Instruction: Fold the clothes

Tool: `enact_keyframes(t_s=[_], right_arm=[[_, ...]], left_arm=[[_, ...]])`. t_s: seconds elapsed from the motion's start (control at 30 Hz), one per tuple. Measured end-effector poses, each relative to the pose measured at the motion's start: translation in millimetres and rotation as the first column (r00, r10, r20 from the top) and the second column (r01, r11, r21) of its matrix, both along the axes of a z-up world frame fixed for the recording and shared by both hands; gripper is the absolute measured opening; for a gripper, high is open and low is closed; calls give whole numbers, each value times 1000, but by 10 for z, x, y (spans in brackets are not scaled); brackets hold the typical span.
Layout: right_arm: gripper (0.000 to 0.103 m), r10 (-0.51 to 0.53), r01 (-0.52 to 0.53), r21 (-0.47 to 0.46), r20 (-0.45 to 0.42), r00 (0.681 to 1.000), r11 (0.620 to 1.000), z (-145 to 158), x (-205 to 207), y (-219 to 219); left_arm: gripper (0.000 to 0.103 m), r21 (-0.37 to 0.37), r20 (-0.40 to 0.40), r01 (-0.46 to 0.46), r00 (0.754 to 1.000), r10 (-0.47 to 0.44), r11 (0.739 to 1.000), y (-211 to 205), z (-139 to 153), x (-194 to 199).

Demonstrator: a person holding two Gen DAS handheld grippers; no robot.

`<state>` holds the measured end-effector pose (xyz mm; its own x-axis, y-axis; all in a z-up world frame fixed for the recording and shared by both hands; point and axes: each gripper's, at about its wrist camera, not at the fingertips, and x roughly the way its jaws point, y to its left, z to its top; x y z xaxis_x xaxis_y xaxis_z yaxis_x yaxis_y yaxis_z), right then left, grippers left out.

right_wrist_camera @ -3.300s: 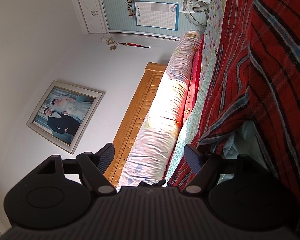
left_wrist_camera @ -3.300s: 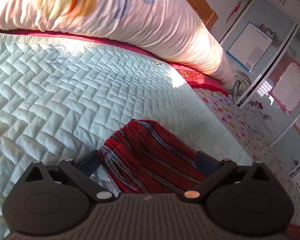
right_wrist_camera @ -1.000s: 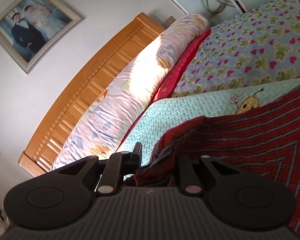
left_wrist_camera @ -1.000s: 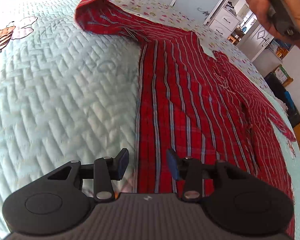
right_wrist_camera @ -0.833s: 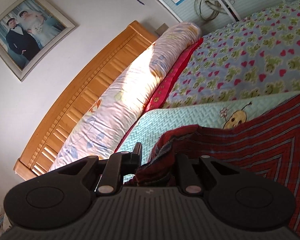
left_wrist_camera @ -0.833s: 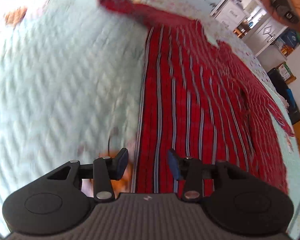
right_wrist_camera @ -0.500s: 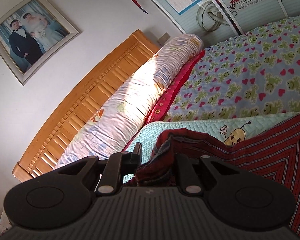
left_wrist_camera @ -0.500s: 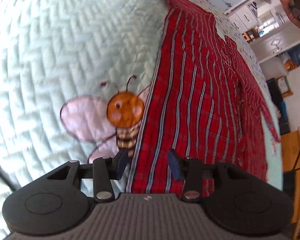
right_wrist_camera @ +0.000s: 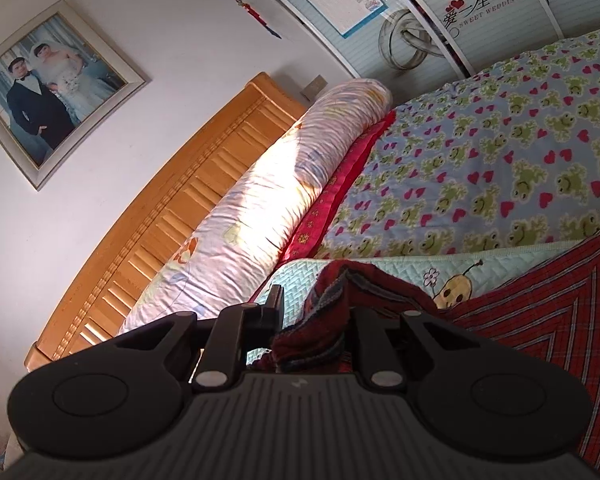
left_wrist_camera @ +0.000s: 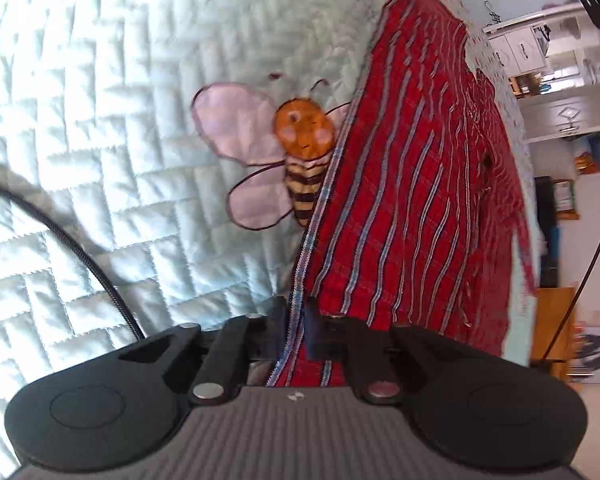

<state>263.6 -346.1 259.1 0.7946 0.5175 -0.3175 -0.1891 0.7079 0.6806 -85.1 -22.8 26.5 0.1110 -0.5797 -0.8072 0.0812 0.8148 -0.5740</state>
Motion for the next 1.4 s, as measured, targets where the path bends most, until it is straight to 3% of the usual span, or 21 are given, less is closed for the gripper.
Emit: enact_keyframes(t_s=[0.2, 0.4, 0.53, 0.63, 0.7, 0.8, 1.0, 1.13, 1.23, 1.3, 1.37, 1.4], right_arm=[[15, -25, 27, -26, 85, 996, 999, 491, -59, -369], [15, -58, 67, -39, 199, 978, 997, 1116, -473, -941], [15, -98, 114, -49, 255, 962, 992, 1386, -980, -1399], [15, -140, 163, -67, 258, 956, 984, 1354, -1352, -1797], [15, -168, 190, -82, 223, 960, 978, 1178, -1504, -2006], [15, -185, 195, -63, 144, 972, 979, 623, -1675, -2322], [17, -255, 251, -68, -49, 966, 966, -809, -1823, -2576], [18, -283, 274, -75, -151, 947, 959, -1454, -1883, -2477], [18, -285, 277, -68, -176, 942, 959, -1647, -1923, -2390], [18, -283, 276, -68, -182, 942, 959, -1655, -1942, -2329], [18, -281, 272, -71, -182, 942, 960, -1626, -1974, -2260], [18, -281, 270, -83, -179, 943, 959, -1600, -2006, -2224]], left_arm=[[4, 153, 183, 55, 980, -83, 987, -491, 670, -286], [2, 242, 335, 154, 913, -232, 958, -1196, 1344, -637], [2, 211, 352, 286, 870, -345, 935, -1831, 1531, -945], [2, 173, 310, 376, 856, -413, 910, -2280, 1435, -1199], [3, 166, 284, 422, 845, -453, 891, -2516, 1339, -1360], [4, 211, 248, 457, 830, -500, 864, -2795, 1176, -1537], [4, 276, 163, 443, 853, -496, 853, -2898, 906, -1704], [5, 372, 164, 401, 859, -485, 837, -2798, 796, -1696], [10, 527, 246, 289, 848, -469, 799, -2605, 832, -1634], [29, 625, 304, 192, 833, -463, 756, -2421, 870, -1592], [43, 690, 317, 117, 839, -443, 715, -2120, 883, -1511], [44, 718, 322, 81, 842, -432, 691, -1965, 887, -1469]])
